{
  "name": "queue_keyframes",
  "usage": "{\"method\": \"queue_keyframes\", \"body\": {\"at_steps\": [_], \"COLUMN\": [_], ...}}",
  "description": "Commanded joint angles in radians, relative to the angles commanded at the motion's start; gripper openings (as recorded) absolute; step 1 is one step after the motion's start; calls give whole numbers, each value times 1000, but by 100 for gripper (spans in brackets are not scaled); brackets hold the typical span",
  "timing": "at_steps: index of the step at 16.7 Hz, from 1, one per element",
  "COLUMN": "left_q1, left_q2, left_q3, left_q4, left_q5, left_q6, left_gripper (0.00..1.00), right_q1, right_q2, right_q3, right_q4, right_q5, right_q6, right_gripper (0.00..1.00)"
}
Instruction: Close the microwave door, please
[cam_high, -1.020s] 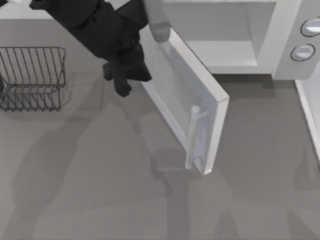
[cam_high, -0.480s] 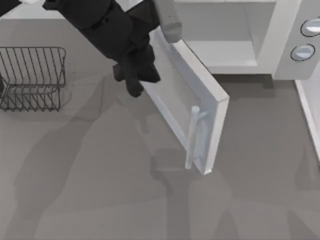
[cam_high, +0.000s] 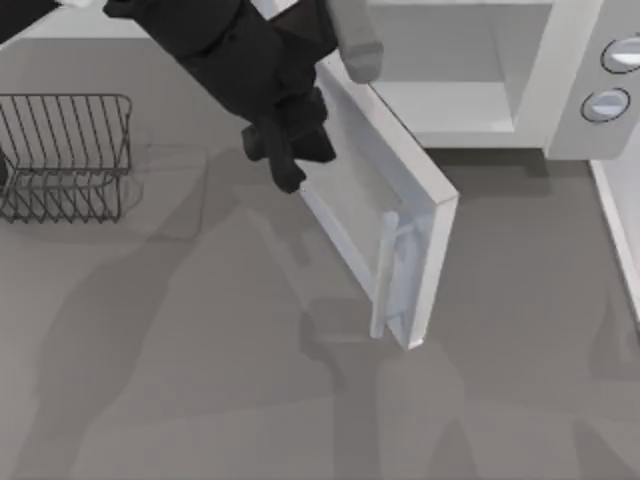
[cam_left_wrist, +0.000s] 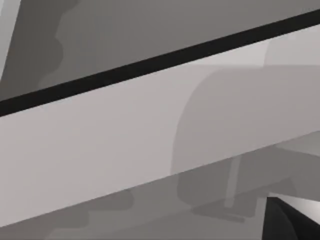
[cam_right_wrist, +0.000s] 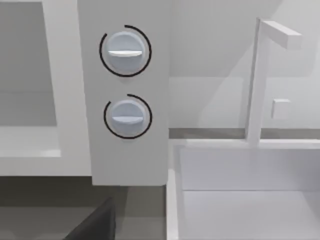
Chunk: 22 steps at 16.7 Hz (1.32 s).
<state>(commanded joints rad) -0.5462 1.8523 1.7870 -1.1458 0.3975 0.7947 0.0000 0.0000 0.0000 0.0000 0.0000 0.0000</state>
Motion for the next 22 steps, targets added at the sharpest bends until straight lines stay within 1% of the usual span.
{"method": "queue_keyframes", "body": {"at_steps": [3,8,16,22], "left_q1": [-26,-25,-66,-70], "left_q2": [19,18,55,60], "left_q3": [24,25,73,81], "left_q4": [5,6,10,10], "left_q5": [-9,-9,-24,-26], "left_q6": [-26,-28,-69,-77], "left_gripper": [0,0,0,0], "right_q1": [0,0,0,0], "right_q2": [0,0,0,0], "right_q3": [0,0,0,0], "right_q4": [0,0,0,0], "right_q5": [0,0,0,0], "right_q6": [0,0,0,0], "right_gripper": [100,100,100,100]}}
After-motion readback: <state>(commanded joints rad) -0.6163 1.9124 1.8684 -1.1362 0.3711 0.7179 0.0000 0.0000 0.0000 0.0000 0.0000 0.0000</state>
